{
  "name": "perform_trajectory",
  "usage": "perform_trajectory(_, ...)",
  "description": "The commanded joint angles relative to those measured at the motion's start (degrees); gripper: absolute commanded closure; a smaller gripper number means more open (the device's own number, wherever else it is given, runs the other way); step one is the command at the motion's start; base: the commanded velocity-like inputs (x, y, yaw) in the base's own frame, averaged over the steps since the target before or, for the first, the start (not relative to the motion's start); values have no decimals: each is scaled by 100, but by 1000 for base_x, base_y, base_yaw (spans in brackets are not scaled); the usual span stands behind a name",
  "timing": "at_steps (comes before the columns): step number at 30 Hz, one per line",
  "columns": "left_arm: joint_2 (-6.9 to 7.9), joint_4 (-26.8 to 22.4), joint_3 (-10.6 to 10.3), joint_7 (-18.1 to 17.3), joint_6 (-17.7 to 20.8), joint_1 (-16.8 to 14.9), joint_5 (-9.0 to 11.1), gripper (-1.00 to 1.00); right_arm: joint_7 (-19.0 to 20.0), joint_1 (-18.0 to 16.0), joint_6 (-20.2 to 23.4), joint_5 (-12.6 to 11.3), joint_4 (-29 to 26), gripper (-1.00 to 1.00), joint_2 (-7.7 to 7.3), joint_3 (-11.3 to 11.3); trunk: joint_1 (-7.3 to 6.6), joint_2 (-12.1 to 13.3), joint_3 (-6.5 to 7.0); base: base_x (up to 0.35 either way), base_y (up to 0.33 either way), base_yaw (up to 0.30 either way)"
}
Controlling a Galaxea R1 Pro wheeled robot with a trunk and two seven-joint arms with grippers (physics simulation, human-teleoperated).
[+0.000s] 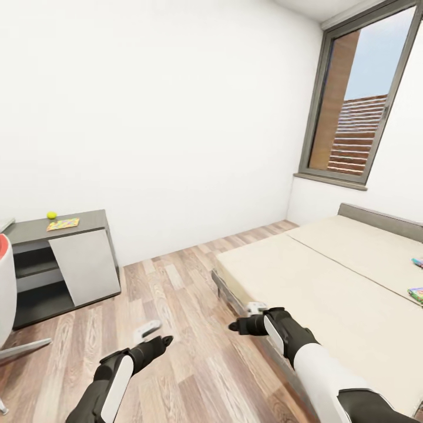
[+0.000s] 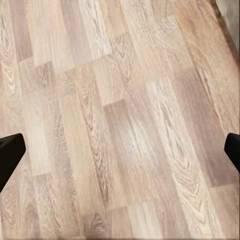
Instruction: Put all the toys in the child's room - the three board games (two on the bed and one on the table), the two jigsaw puzzles on the table, and the tennis ball on the table - inside the toy box on the table in the child's room.
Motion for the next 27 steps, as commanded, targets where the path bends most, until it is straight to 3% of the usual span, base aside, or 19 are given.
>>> perform_trajectory(1, -6, -9, 14, 29, 35, -3, 60, -100, 22, -1, 27, 19, -10, -100, -2, 2, 0, -4, -7, 0, -274, 0)
perform_trajectory(10, 0, -9, 10, -28, 35, -3, 42, -100, 22, -1, 23, 19, -10, -100, -2, 2, 0, -4, -7, 17, -273, 86)
perform_trajectory(20, 2, -8, 8, -27, 35, -3, 44, -100, 22, -1, 20, 19, -10, -100, -2, 0, 0, -4, -7, 141, -223, 253)
perform_trajectory(27, 1, -4, 12, -2, 35, -3, 49, -100, 22, -1, 19, 19, -10, -100, -2, 3, 0, -4, -7, 72, -88, 289)
